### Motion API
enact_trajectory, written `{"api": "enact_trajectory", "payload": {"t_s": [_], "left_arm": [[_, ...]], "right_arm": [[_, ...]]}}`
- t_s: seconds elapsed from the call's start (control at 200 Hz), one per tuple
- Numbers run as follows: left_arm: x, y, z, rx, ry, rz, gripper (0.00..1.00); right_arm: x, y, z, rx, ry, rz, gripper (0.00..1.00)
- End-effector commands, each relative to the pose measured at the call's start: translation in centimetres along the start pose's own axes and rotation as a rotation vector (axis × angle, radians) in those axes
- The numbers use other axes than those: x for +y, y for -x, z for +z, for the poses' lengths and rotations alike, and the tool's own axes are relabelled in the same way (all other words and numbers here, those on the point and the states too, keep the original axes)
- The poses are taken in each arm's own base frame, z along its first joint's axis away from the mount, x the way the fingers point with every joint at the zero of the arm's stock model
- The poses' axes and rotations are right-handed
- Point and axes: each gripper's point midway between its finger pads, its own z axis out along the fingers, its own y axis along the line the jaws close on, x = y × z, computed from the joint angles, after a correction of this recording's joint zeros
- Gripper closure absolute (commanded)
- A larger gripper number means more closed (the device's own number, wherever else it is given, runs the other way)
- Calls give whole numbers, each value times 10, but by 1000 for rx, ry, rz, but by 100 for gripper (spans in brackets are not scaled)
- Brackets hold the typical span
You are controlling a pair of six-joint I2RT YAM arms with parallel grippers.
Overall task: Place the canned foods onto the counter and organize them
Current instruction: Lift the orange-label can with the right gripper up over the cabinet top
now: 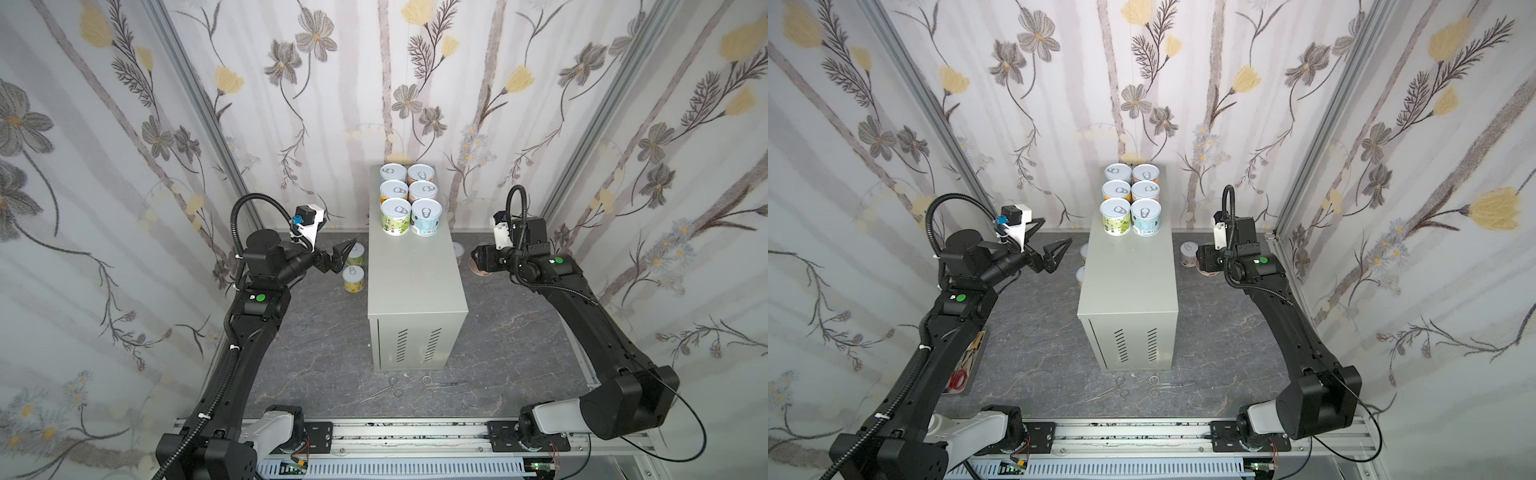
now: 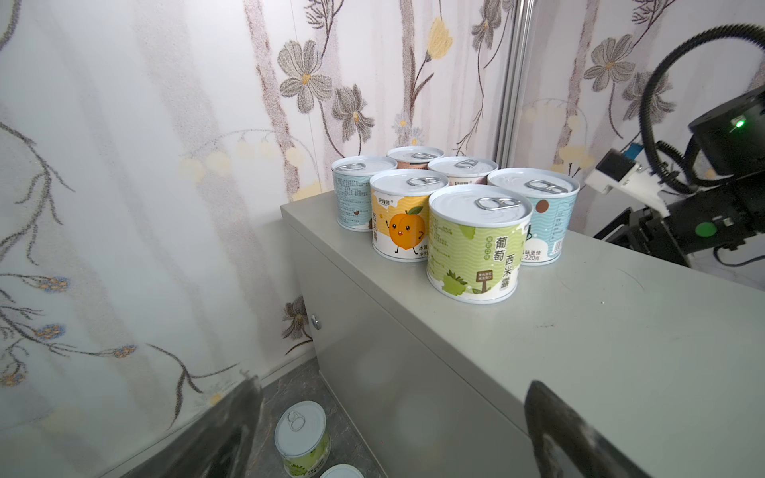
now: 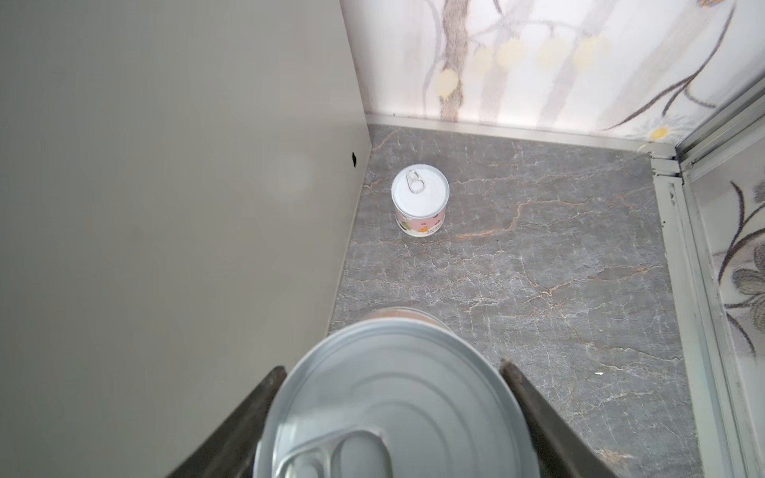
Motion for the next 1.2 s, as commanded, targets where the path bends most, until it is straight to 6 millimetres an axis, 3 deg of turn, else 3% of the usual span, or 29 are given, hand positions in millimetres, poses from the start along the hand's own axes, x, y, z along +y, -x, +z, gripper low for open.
{"api": "enact_trajectory", "payload": {"t_s": [0.0, 0.145, 0.245, 0.425, 0.819, 1.194], "left_arm": [[0, 1, -6, 4, 17, 26, 0], [-5, 3, -18, -7, 31, 43, 0], [-6, -5, -20, 42, 37, 41, 0], [-14, -6, -31, 38, 30, 34, 0], [-22, -7, -38, 30, 9, 38, 0], [-25, -15, -37, 24, -2, 36, 0]], "right_arm": [[6, 16, -40, -27, -13, 13, 39], [21, 39, -88, -80, 0, -7, 39], [36, 50, -114, -110, 16, -29, 39], [64, 62, -138, -148, 55, -58, 39], [137, 77, -126, -124, 155, -185, 38], [162, 62, -99, -50, 182, -244, 34]]}}
